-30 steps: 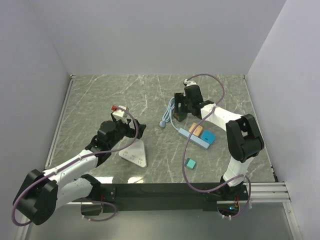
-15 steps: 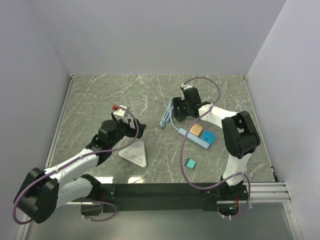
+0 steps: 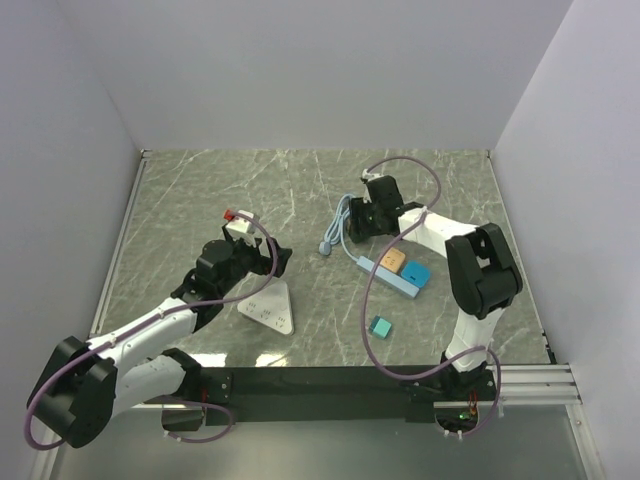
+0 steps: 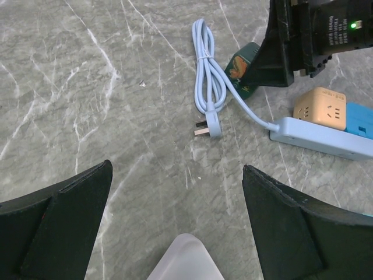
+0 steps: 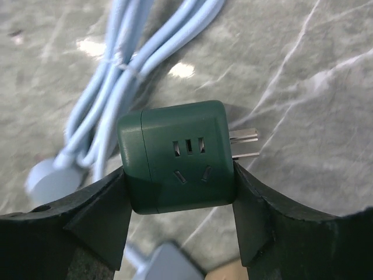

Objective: Insert the plug

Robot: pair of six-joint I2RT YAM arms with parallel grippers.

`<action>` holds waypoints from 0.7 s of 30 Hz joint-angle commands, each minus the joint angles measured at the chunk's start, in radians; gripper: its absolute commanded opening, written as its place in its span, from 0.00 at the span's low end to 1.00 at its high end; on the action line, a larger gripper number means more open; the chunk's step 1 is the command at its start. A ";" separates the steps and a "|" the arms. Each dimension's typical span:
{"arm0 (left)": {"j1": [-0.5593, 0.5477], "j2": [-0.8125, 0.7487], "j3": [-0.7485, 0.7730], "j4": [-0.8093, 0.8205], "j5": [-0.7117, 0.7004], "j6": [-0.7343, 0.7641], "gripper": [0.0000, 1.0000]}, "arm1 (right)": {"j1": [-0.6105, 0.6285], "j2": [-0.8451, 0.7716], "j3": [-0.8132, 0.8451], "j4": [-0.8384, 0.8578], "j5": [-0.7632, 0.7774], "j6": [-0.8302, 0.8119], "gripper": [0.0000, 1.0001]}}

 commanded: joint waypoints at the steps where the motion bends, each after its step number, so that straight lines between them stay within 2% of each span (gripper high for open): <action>1: 0.003 -0.034 0.042 0.032 0.007 0.019 0.99 | -0.002 -0.130 0.036 -0.036 -0.071 0.021 0.12; 5: 0.003 -0.068 0.046 0.055 0.082 0.036 0.99 | -0.001 -0.251 0.035 -0.059 -0.209 0.045 0.00; 9: 0.007 -0.098 0.051 0.084 0.191 0.053 0.99 | 0.002 -0.299 0.046 -0.093 -0.395 0.044 0.00; 13: 0.011 -0.132 0.066 0.106 0.365 0.036 0.99 | 0.018 -0.340 0.003 -0.047 -0.673 0.027 0.00; 21: 0.017 -0.192 0.085 0.132 0.587 -0.052 0.99 | 0.100 -0.388 -0.063 -0.002 -0.969 -0.040 0.00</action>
